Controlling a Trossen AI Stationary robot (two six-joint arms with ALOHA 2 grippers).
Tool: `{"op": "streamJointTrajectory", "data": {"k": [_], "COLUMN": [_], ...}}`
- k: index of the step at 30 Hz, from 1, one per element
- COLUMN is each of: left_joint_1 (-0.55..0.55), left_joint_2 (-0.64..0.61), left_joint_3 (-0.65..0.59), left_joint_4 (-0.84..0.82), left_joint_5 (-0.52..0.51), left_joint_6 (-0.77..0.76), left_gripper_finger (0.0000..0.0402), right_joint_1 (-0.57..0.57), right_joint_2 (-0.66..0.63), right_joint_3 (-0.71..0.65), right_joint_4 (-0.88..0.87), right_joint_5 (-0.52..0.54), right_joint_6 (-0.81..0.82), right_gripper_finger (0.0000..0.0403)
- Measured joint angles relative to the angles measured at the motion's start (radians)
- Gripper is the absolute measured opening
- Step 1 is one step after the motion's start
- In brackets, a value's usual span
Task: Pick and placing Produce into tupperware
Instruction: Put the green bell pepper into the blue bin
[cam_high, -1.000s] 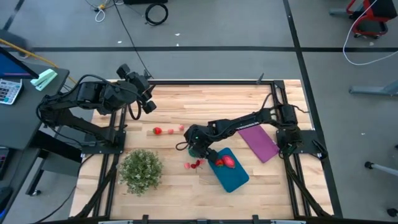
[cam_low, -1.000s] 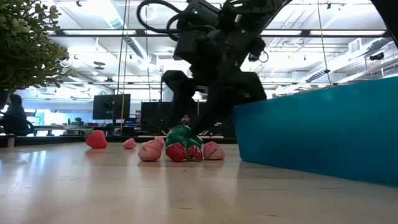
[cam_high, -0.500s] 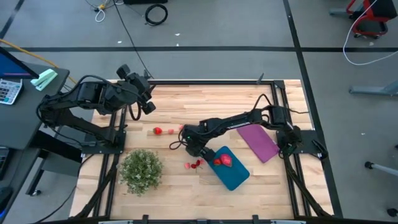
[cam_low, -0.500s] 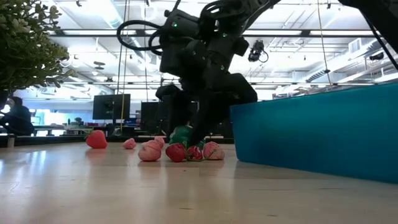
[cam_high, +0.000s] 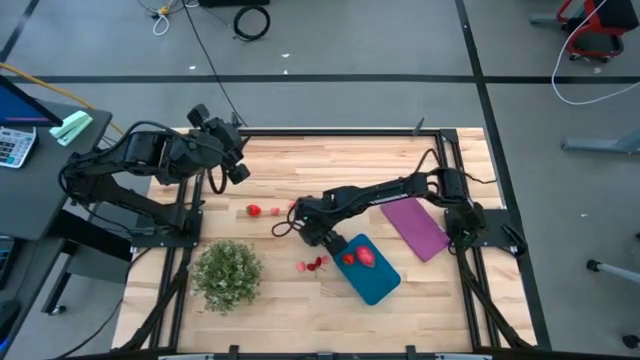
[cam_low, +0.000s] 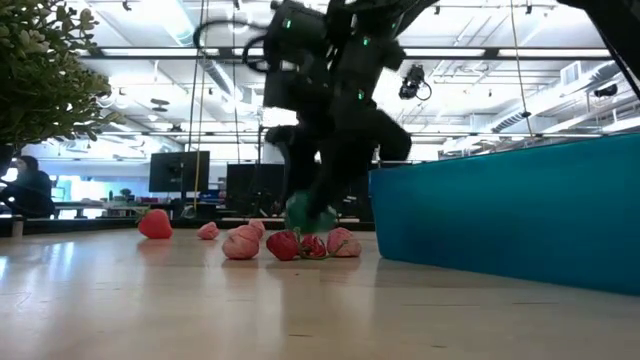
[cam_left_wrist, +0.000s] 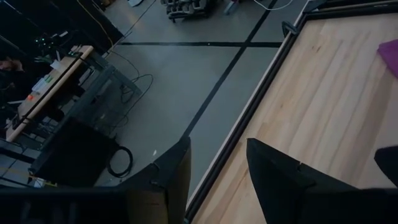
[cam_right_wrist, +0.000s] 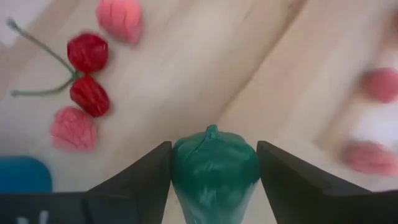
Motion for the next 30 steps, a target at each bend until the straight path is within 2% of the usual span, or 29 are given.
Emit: {"op": "streamJointTrajectory", "data": {"k": [4, 8, 14, 18, 26, 30], "left_joint_1": [0.0, 0.0, 0.0, 0.0, 0.0, 0.0], "left_joint_2": [0.0, 0.0, 0.0, 0.0, 0.0, 0.0], "left_joint_3": [0.0, 0.0, 0.0, 0.0, 0.0, 0.0], "left_joint_4": [0.001, 0.001, 0.001, 0.0, 0.001, 0.0], "left_joint_5": [0.0, 0.0, 0.0, 0.0, 0.0, 0.0], "left_joint_6": [0.0, -0.001, -0.017, -0.028, -0.054, -0.055], "left_gripper_finger": [0.0162, 0.0162, 0.0162, 0.0162, 0.0162, 0.0162], "right_joint_1": [0.0, 0.0, 0.006, 0.052, 0.213, 0.259], "right_joint_2": [-0.059, -0.136, -0.264, -0.323, -0.369, -0.369], "right_joint_3": [0.002, 0.002, 0.002, -0.005, -0.192, -0.282], "right_joint_4": [-0.01, -0.079, -0.338, -0.488, -0.424, -0.415], "right_joint_5": [0.018, 0.018, 0.016, 0.014, 0.007, -0.082], "right_joint_6": [0.059, 0.187, 0.455, 0.605, 0.725, 0.766], "right_gripper_finger": [0.0229, 0.0225, 0.022, 0.0218, 0.0219, 0.022]}}
